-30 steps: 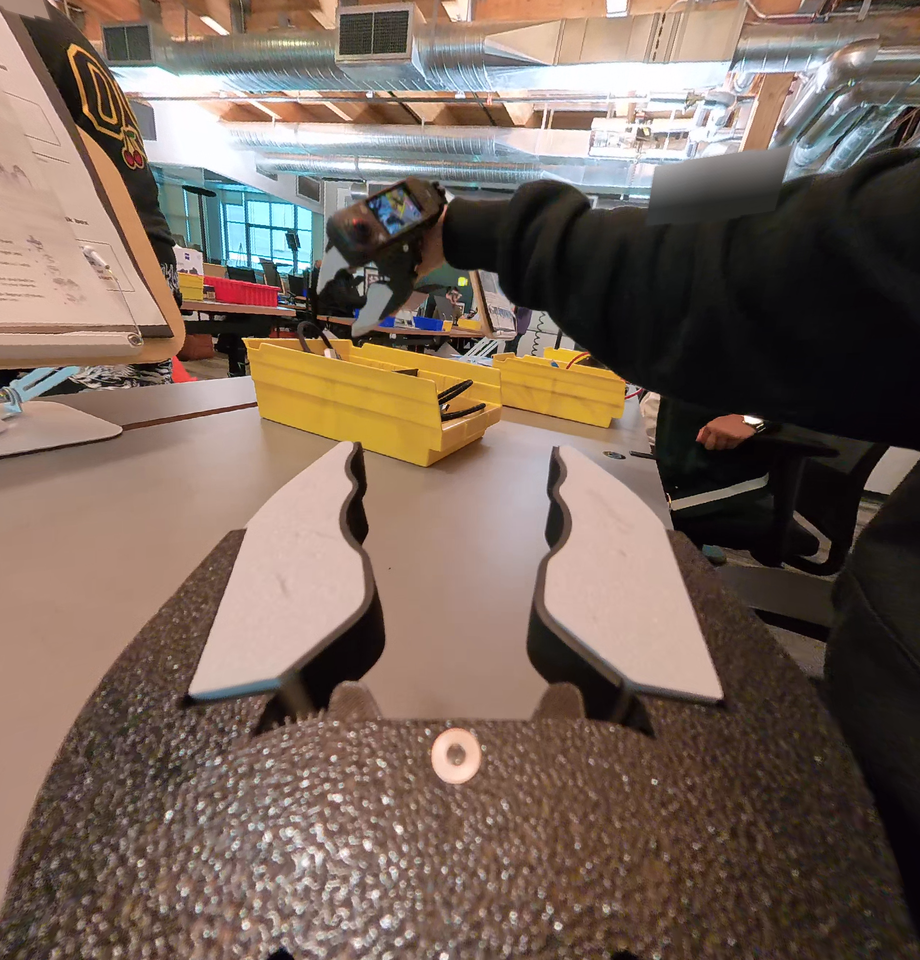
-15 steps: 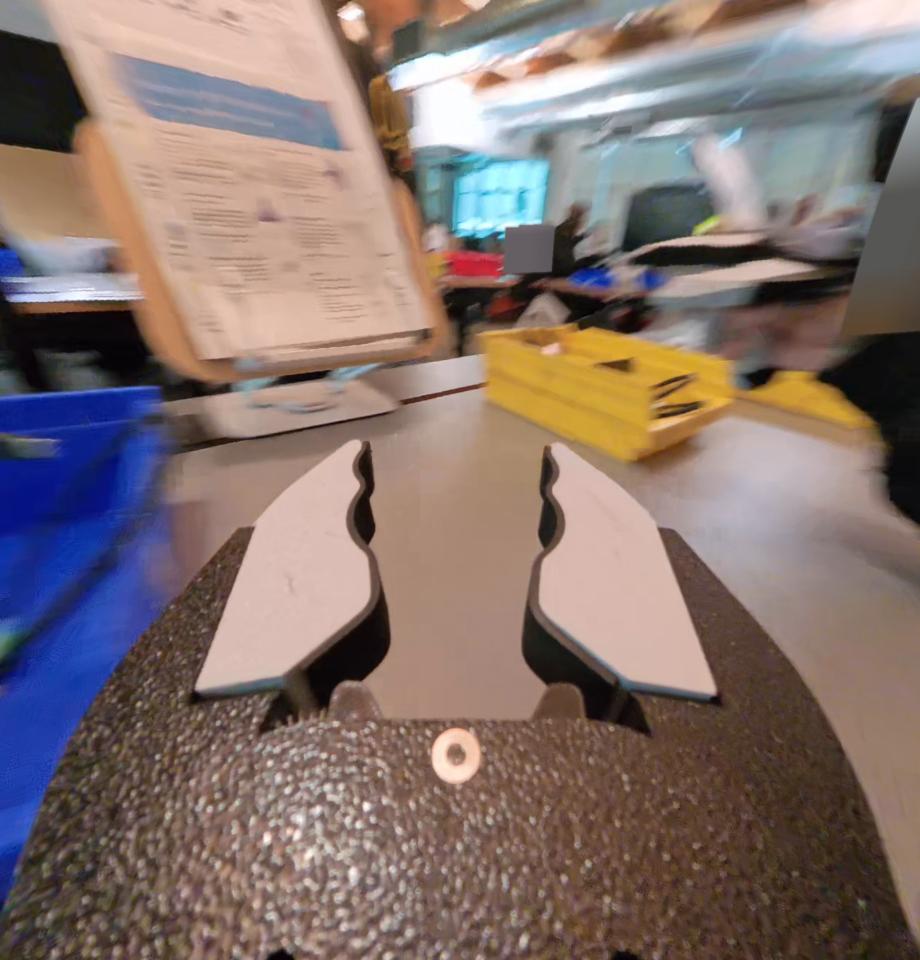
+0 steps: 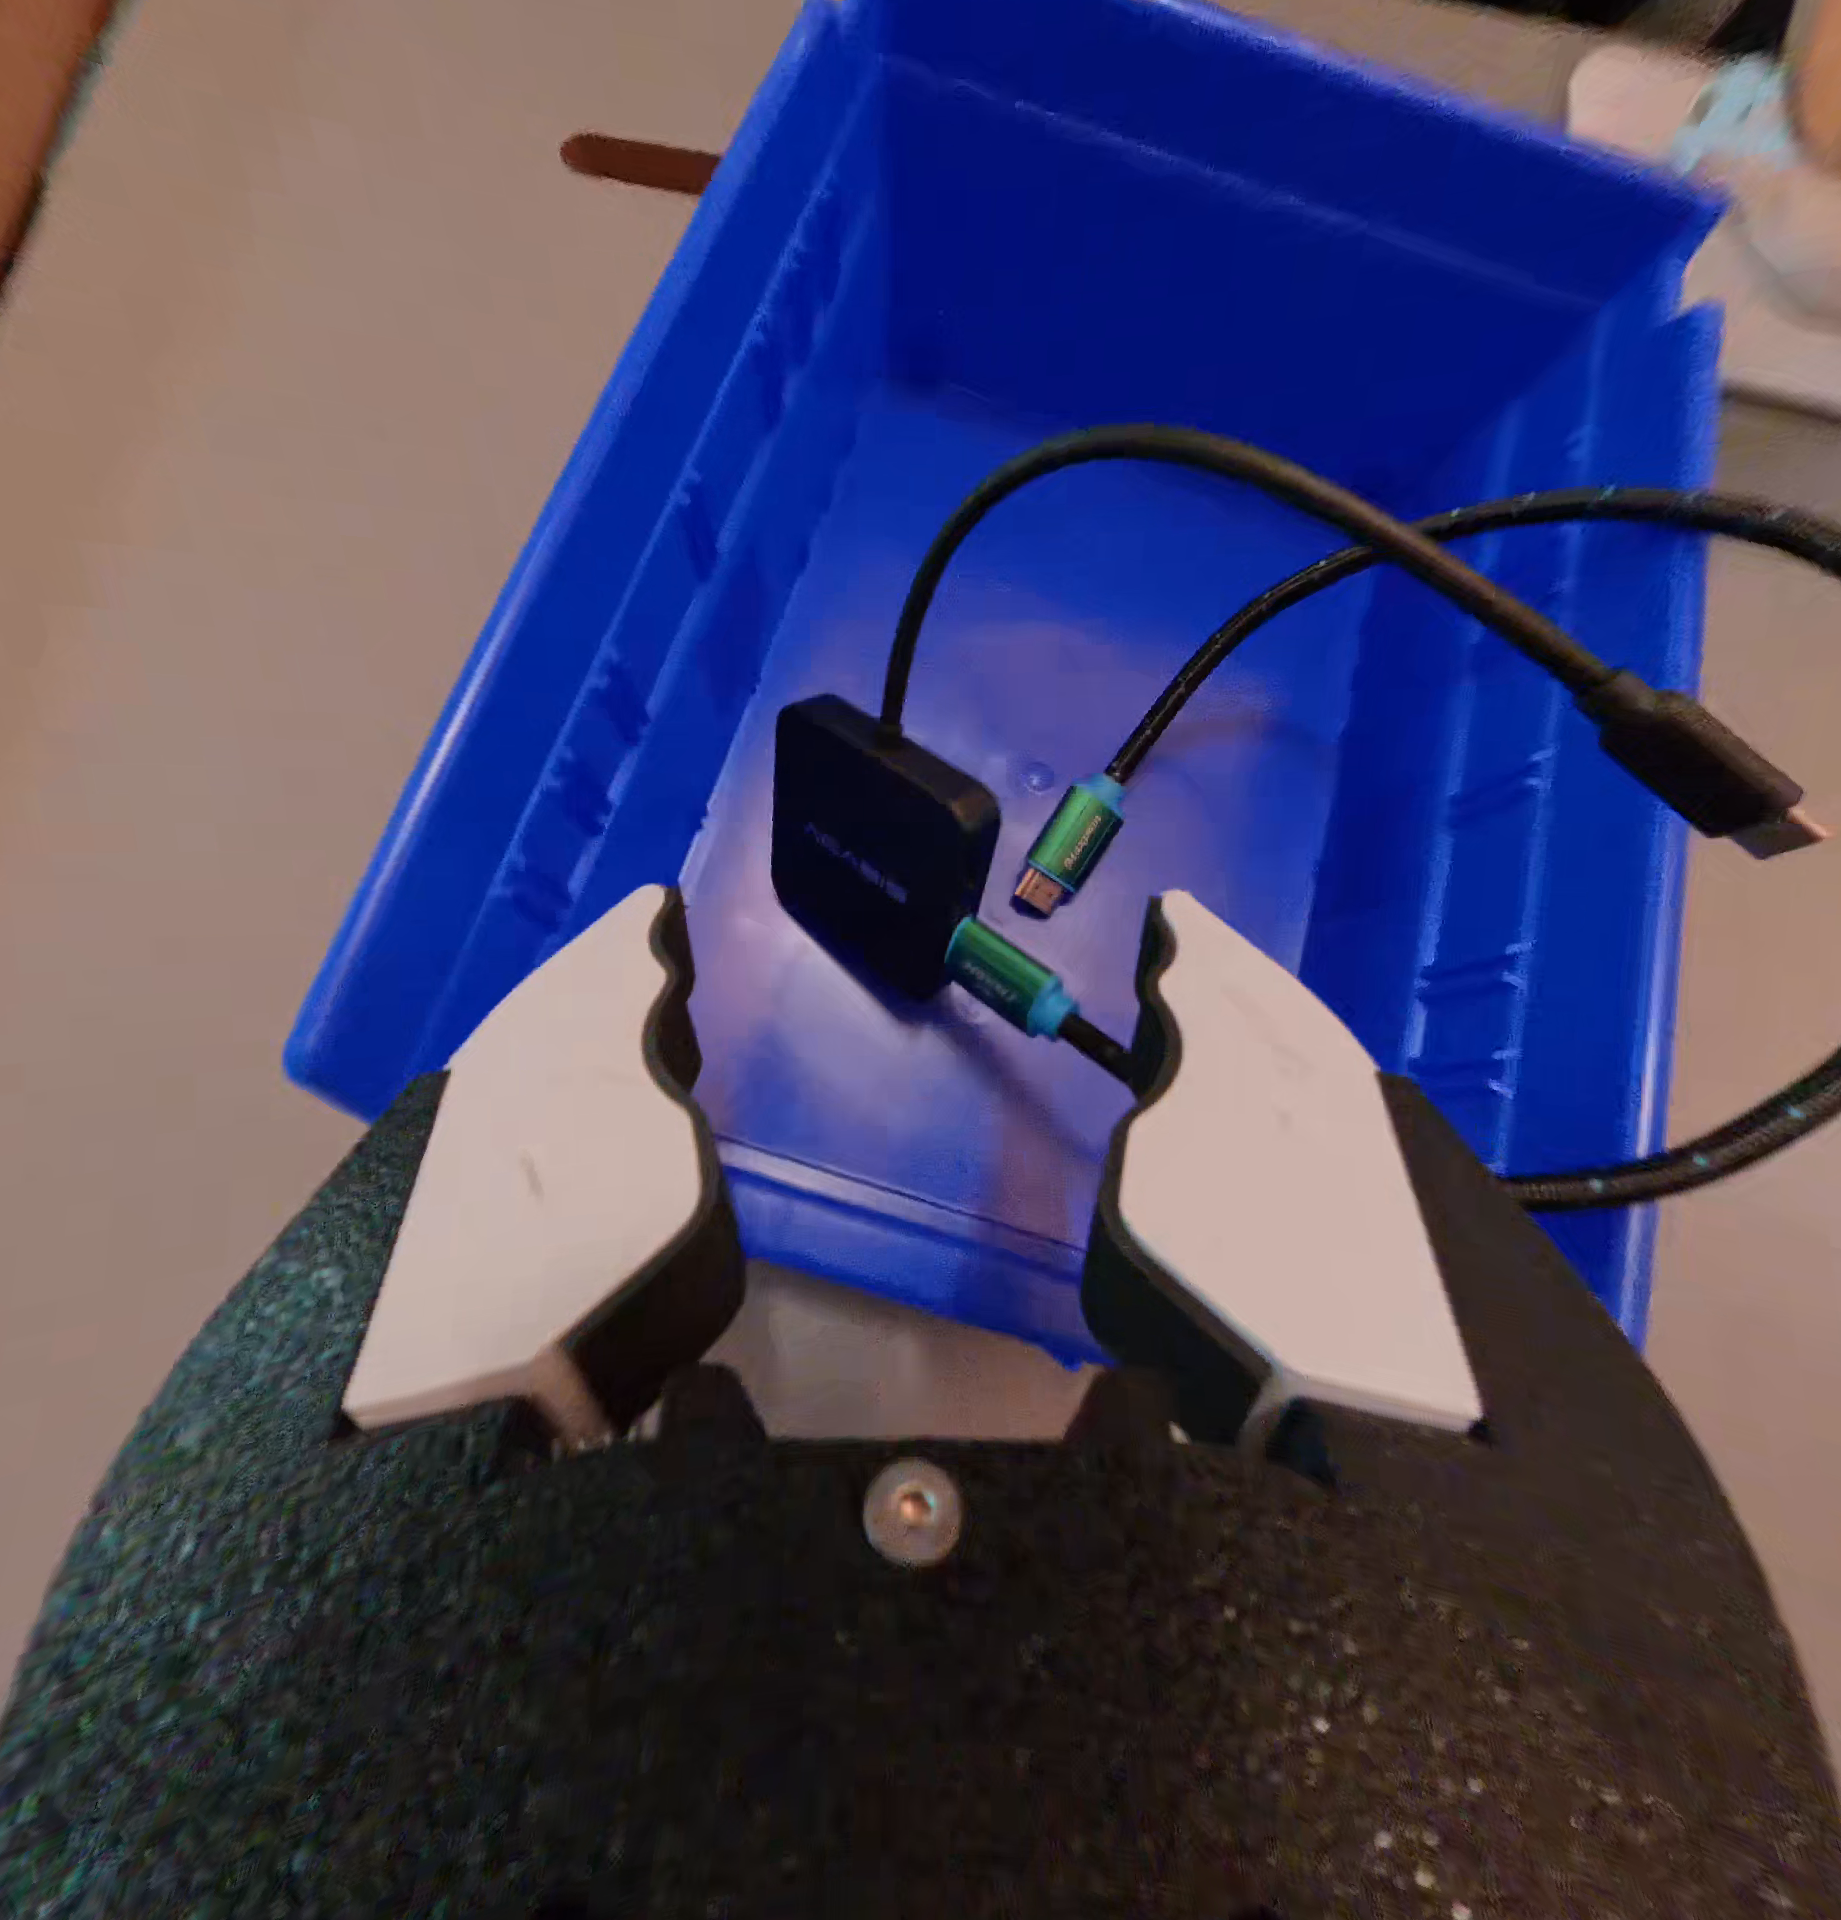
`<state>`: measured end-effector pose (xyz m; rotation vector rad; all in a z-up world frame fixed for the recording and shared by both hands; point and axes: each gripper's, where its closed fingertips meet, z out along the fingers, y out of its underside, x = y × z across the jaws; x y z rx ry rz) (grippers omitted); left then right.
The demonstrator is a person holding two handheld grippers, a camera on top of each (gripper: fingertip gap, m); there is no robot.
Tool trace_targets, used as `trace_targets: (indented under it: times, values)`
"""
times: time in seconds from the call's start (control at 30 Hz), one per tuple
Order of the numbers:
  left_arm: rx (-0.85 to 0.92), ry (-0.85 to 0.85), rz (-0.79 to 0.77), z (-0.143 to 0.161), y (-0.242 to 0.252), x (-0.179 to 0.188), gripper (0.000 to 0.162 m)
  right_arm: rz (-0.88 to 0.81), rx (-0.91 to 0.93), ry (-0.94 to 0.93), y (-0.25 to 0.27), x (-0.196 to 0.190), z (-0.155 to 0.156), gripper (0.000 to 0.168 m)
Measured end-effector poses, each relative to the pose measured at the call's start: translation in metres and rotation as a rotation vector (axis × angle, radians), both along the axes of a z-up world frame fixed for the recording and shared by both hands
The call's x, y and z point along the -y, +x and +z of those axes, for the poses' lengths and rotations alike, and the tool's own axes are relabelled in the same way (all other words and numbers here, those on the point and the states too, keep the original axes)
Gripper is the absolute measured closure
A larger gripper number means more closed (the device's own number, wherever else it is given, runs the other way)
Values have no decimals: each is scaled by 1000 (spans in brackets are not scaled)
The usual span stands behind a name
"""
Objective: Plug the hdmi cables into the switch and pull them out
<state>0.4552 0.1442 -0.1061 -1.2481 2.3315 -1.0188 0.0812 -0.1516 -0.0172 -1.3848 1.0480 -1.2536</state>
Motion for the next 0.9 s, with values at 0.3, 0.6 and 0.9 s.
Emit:
trace_targets:
  times: [0.3,0.6,0.9]
  values:
    - [-7,545,-28,-42,21,13,93,13,3,-49,-15,0,9,102]
    - [246,480,-160,16,11,10,143,-16,56,-50,-29,10,22,108]
    - [1246,438,-641,192,-134,126,148,97,211,286,-22,-7,49,103]
